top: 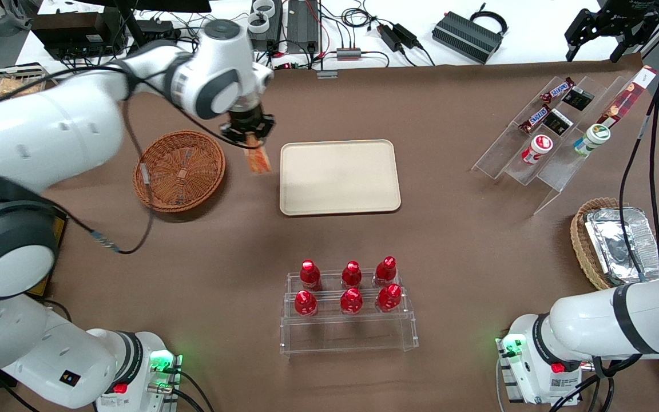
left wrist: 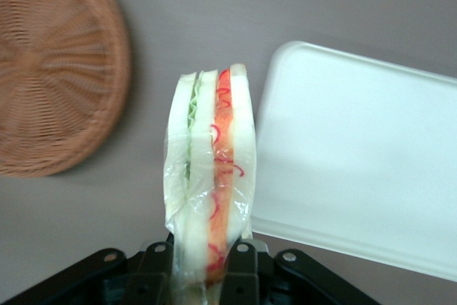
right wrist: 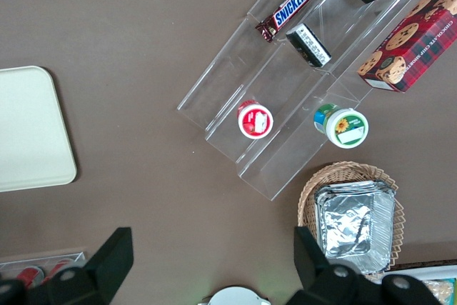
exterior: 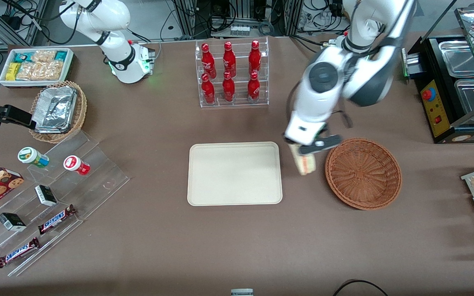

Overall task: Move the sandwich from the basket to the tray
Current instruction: 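Lift the sandwich and carry it with the left gripper to the cream tray, then lower the sandwich onto the tray and open the left gripper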

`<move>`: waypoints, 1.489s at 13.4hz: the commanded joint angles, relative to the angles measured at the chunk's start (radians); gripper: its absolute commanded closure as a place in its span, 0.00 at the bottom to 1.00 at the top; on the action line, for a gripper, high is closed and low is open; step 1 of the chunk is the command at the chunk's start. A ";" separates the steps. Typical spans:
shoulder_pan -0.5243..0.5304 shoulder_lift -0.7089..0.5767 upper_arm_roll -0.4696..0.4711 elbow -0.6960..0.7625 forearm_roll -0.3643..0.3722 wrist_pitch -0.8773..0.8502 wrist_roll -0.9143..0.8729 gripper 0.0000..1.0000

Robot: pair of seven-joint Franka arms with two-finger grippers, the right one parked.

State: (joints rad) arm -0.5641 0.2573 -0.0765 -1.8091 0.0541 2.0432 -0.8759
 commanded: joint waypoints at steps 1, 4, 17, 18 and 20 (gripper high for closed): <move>-0.101 0.210 0.015 0.235 -0.005 -0.023 -0.005 0.76; -0.181 0.377 0.017 0.371 -0.002 0.053 -0.008 0.75; -0.238 0.519 0.020 0.381 0.076 0.232 -0.019 0.13; -0.234 0.510 0.020 0.381 0.075 0.230 -0.002 0.01; -0.229 0.473 0.021 0.382 0.066 0.223 -0.006 0.01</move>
State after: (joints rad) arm -0.7849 0.7621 -0.0680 -1.4432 0.1175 2.2811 -0.8910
